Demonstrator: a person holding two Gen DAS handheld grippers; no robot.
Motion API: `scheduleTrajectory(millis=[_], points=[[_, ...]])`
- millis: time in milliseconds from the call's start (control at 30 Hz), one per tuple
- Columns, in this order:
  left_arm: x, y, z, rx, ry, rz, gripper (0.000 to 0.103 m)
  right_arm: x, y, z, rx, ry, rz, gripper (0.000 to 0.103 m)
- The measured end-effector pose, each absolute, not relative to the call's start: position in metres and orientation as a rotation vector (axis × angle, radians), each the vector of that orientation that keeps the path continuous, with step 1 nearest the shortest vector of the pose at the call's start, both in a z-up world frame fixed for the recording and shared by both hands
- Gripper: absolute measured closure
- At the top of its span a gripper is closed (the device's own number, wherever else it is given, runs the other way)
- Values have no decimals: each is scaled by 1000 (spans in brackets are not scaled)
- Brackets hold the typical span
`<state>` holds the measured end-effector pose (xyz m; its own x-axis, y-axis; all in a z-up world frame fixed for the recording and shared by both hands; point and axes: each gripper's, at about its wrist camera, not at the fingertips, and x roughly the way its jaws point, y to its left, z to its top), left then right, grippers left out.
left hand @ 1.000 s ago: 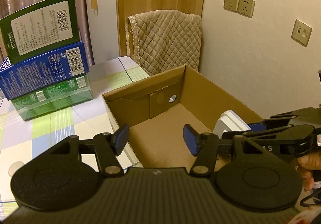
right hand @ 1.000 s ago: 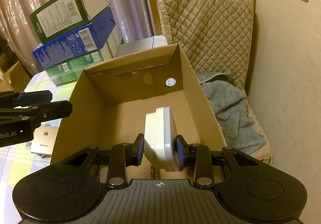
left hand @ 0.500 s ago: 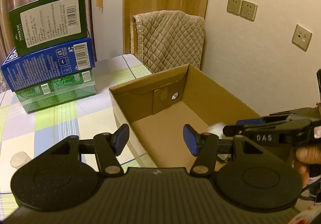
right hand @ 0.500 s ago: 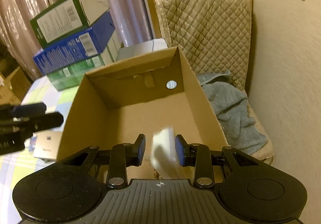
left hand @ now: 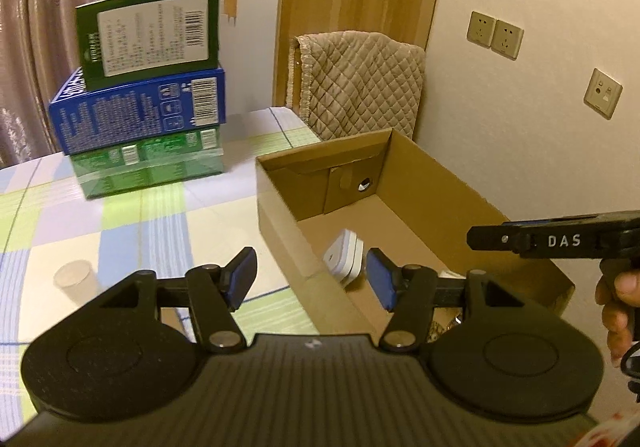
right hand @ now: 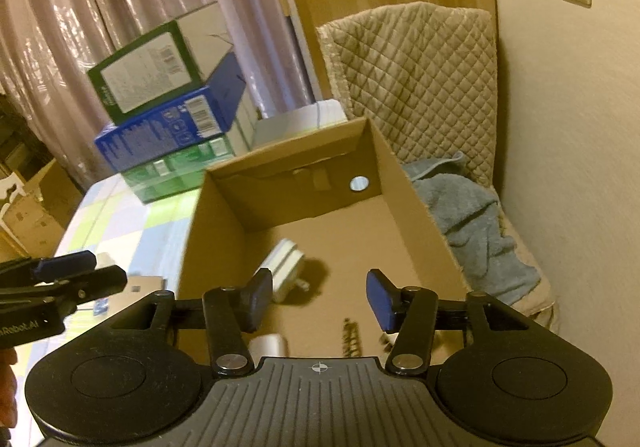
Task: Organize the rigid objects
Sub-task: 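Lower the night light into the box and open the right gripper, then move both tools back over the remaining items on the table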
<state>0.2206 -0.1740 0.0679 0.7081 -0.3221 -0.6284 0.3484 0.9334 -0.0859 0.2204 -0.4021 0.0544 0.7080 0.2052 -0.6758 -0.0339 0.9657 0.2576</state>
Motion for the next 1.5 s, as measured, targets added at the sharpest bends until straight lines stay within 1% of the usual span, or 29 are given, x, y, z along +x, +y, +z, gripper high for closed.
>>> scheduleTrajectory(millis=[267,400,500,533,833,933,1100,1167,1500], points=[[179,-147,80,5,689,-323,44,185,-371,77,225,746,168,49],[157,-130,85,-12,691,-284,43,165,-356,88,216,732,178,46],[142,-119,88,-17,688,-267,39,150,-345,94,215,718,187,43],[137,-115,89,-21,686,-261,35,145,-341,96,219,710,189,43],[98,-80,89,-48,688,-223,24,113,-303,107,223,670,237,37],[85,-63,86,-47,679,-199,18,104,-292,106,225,663,244,34],[65,-32,79,-46,686,-138,15,90,-277,97,195,673,260,30],[59,-20,78,-46,683,-111,12,87,-272,92,199,686,266,29],[54,21,73,-57,691,-25,11,85,-239,77,186,727,325,28]])
